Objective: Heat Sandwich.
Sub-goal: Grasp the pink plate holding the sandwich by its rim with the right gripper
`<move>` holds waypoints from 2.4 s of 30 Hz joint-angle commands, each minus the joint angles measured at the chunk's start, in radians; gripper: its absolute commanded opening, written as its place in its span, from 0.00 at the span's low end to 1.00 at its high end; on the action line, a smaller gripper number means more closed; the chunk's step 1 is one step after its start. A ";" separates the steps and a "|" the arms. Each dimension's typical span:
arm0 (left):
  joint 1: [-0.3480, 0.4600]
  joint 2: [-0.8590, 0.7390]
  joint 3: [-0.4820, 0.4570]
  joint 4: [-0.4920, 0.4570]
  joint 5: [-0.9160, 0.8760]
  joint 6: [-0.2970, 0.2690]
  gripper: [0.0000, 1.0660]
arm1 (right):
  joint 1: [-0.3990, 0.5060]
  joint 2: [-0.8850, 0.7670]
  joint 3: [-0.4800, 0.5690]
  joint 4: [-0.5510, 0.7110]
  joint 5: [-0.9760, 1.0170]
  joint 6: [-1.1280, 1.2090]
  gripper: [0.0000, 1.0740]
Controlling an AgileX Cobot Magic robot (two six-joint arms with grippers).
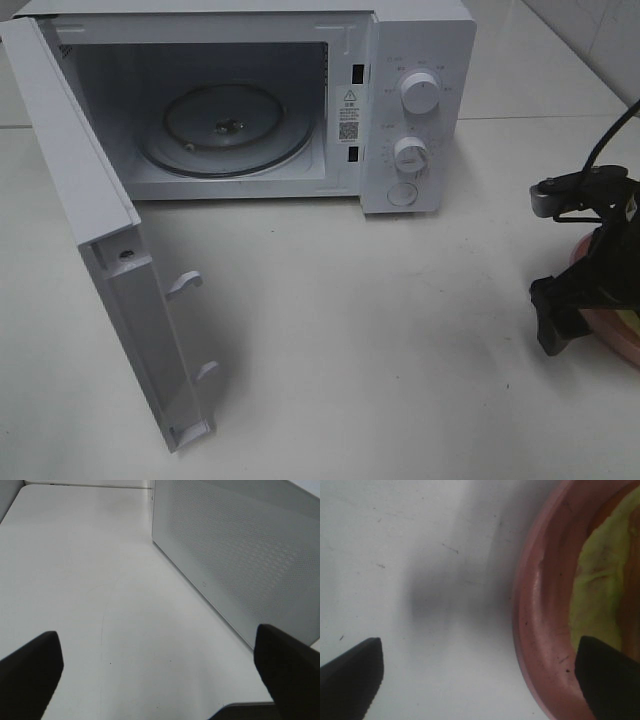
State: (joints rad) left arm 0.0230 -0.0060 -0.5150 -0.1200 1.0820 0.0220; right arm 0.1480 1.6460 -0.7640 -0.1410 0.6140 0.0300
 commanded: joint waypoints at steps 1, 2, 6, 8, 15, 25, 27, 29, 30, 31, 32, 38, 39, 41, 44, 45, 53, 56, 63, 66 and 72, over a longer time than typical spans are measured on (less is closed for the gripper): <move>-0.005 -0.022 0.001 -0.004 -0.009 -0.001 0.90 | -0.005 0.021 -0.003 -0.018 -0.026 0.016 0.87; -0.005 -0.022 0.001 -0.004 -0.009 -0.001 0.90 | -0.005 0.021 -0.003 -0.018 -0.026 0.016 0.87; -0.005 -0.022 0.001 -0.004 -0.009 0.000 0.90 | -0.005 0.051 -0.003 -0.041 -0.050 0.030 0.86; -0.005 -0.022 0.001 -0.004 -0.009 0.000 0.90 | -0.005 0.080 -0.003 -0.063 -0.069 0.057 0.86; -0.005 -0.022 0.001 -0.004 -0.009 0.001 0.90 | -0.005 0.090 -0.003 -0.087 -0.082 0.069 0.84; -0.005 -0.022 0.001 -0.004 -0.009 0.002 0.90 | -0.005 0.090 -0.003 -0.088 -0.119 0.067 0.80; -0.005 -0.022 0.001 -0.004 -0.009 0.002 0.90 | -0.005 0.093 -0.003 -0.088 -0.119 0.067 0.79; -0.005 -0.022 0.001 -0.004 -0.009 0.002 0.90 | -0.005 0.098 -0.003 -0.088 -0.119 0.067 0.79; -0.005 -0.022 0.001 -0.004 -0.009 0.002 0.90 | -0.005 0.117 -0.003 -0.088 -0.118 0.064 0.79; -0.005 -0.022 0.001 -0.004 -0.009 0.002 0.90 | -0.005 0.128 -0.003 -0.088 -0.117 0.064 0.78; -0.005 -0.022 0.001 -0.004 -0.009 0.002 0.90 | -0.005 0.135 -0.003 -0.088 -0.115 0.066 0.78; -0.005 -0.022 0.001 -0.004 -0.009 0.002 0.90 | -0.005 0.134 -0.018 -0.096 -0.113 0.073 0.66; -0.005 -0.022 0.001 -0.004 -0.009 0.002 0.90 | -0.005 0.134 -0.022 -0.109 -0.106 0.082 0.59; -0.005 -0.022 0.001 -0.004 -0.009 0.002 0.90 | -0.005 0.134 -0.023 -0.140 -0.101 0.118 0.48; -0.005 -0.022 0.001 -0.004 -0.009 0.002 0.90 | -0.005 0.134 -0.022 -0.202 -0.096 0.188 0.28; -0.005 -0.022 0.001 -0.004 -0.009 0.002 0.90 | -0.005 0.134 -0.022 -0.226 -0.093 0.210 0.20; -0.005 -0.022 0.001 -0.004 -0.009 0.002 0.90 | -0.005 0.134 -0.022 -0.264 -0.091 0.236 0.00; -0.005 -0.022 0.001 -0.004 -0.009 0.002 0.90 | -0.002 0.134 -0.023 -0.267 -0.088 0.238 0.00; -0.005 -0.022 0.001 -0.004 -0.009 0.002 0.90 | 0.008 0.134 -0.023 -0.270 -0.062 0.256 0.00; -0.005 -0.022 0.001 -0.004 -0.009 0.002 0.90 | 0.035 0.125 -0.023 -0.294 -0.043 0.278 0.00; -0.005 -0.022 0.001 -0.004 -0.009 0.002 0.90 | 0.091 0.115 -0.023 -0.409 0.026 0.386 0.00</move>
State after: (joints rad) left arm 0.0230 -0.0060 -0.5150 -0.1200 1.0820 0.0220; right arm 0.2230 1.7780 -0.7850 -0.4930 0.5920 0.3720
